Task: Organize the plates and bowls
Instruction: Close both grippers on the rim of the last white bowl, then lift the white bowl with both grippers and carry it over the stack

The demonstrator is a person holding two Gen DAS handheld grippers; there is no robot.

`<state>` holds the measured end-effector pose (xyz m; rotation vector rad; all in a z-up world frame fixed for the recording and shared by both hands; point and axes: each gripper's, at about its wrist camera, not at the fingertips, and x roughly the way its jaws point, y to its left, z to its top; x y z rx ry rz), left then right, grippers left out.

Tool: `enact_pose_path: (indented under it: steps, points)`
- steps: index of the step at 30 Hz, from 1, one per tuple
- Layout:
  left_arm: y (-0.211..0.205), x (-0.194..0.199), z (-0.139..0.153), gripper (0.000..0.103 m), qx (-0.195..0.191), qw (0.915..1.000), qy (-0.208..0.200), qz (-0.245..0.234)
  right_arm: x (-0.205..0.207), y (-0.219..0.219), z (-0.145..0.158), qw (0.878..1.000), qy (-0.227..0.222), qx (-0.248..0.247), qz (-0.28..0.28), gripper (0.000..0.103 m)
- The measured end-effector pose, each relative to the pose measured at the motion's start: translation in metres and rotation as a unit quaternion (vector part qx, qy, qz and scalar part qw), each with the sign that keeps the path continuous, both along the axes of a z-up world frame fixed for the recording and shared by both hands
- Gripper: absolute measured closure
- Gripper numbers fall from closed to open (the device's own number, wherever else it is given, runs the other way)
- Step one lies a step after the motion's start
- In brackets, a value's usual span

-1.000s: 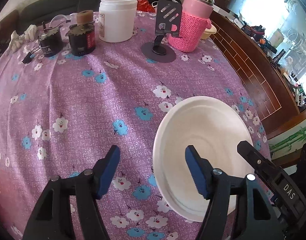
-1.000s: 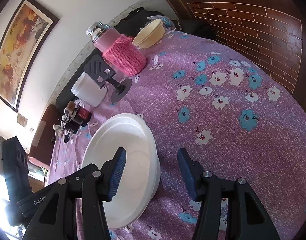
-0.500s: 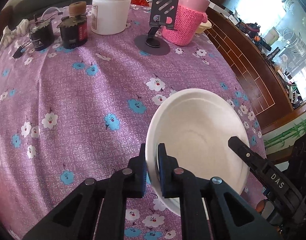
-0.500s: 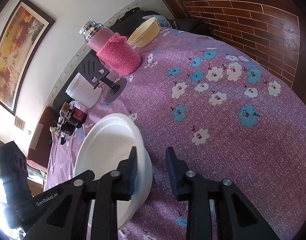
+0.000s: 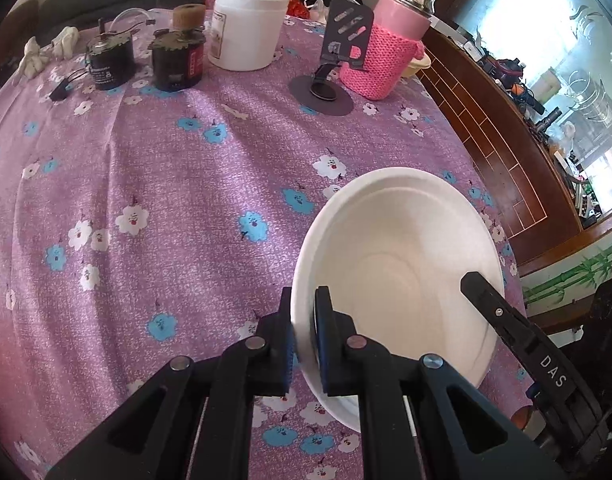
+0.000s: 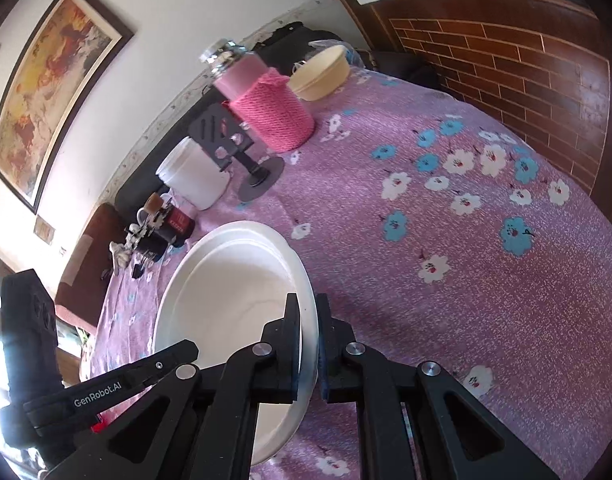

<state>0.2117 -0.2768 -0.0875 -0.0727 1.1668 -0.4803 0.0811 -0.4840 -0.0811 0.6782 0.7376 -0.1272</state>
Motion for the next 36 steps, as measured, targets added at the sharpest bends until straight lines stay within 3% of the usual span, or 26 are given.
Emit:
enact_pose_path:
  steps: [7,14,21,28,36]
  points:
    - [0.054,-0.017,0.023,0.094,0.000,0.9994,-0.011,0.033,0.002,0.041,0.015,0.999,-0.007,-0.002,0.034,0.096]
    - [0.140,-0.045,0.067,0.093,0.000,0.9943,-0.053,0.092,0.003,0.119,0.056,0.995,-0.037,-0.022,0.093,0.095]
    - [0.231,-0.086,0.109,0.093,0.021,0.9813,-0.102,0.162,0.006,0.214,0.089,0.983,-0.073,-0.028,0.165,0.095]
    - [0.321,-0.116,0.119,0.093,0.023,0.9673,-0.105,0.230,0.005,0.304,0.100,0.969,-0.081,-0.022,0.232,0.095]
    - [0.397,-0.136,0.123,0.093,0.055,0.9526,-0.105,0.280,0.015,0.392,0.098,0.953,-0.080,-0.016,0.294,0.095]
